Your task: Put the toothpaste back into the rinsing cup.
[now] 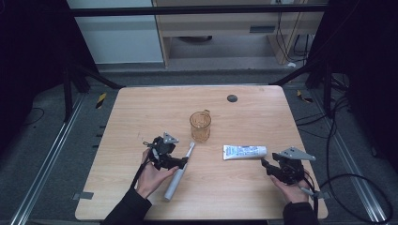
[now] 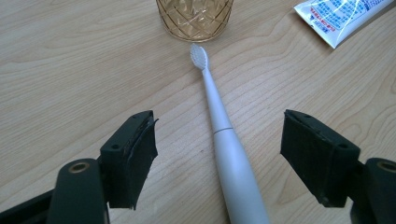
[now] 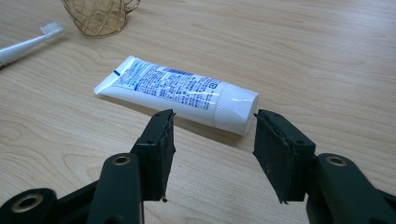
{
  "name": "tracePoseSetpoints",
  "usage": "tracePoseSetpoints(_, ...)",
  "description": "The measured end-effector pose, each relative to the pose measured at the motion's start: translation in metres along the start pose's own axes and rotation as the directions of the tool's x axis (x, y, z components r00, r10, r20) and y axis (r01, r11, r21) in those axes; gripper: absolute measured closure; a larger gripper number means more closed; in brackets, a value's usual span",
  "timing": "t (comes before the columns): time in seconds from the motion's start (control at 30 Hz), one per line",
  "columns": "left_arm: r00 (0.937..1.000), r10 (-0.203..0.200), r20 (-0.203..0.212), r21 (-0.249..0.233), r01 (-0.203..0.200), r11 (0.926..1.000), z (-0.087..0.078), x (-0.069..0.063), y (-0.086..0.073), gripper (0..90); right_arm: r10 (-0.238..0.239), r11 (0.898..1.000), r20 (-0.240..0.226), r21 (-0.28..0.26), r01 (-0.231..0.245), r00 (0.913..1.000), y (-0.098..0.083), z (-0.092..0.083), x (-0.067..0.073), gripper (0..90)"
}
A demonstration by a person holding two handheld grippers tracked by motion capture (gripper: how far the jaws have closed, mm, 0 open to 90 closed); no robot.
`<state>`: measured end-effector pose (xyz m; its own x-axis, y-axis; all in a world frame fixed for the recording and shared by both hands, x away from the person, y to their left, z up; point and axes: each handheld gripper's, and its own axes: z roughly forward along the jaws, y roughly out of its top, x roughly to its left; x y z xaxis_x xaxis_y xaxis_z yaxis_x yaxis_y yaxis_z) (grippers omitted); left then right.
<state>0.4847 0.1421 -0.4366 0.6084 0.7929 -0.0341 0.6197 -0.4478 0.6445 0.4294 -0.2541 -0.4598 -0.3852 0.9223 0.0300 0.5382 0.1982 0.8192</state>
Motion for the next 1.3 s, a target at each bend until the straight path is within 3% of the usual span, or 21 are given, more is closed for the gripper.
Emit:
tracePoseSetpoints(0.33, 1.0000, 0.003, 0.007, 0.026, -0.003, 0.9997, 0.007, -0.002, -0.003, 27.7, 0.000, 1.000, -0.001, 0.008, 0.000, 1.0000, 0.000, 0.000, 0.000, 47.9)
tracePoseSetpoints(0.5, 0.9996, 0.027, -0.001, 0.070, -0.027, 0.9972, 0.014, -0.006, -0.005, 31.0, -0.003, 1.000, 0.000, 0.010, 0.003, 1.0000, 0.000, 0.000, 0.000, 47.9)
tracePoseSetpoints(0.7, 0.9998, 0.021, -0.005, 0.107, -0.020, 0.9941, 0.019, -0.006, -0.007, 35.7, -0.011, 1.000, 0.002, 0.016, 0.010, 0.9999, -0.001, 0.002, 0.001, 47.9)
tracePoseSetpoints(1.3, 1.0000, -0.001, 0.000, 0.158, 0.001, 0.9874, 0.029, -0.006, -0.009, 46.6, -0.012, 1.000, -0.011, 0.028, 0.012, 0.9999, -0.001, 0.003, 0.002, 48.3)
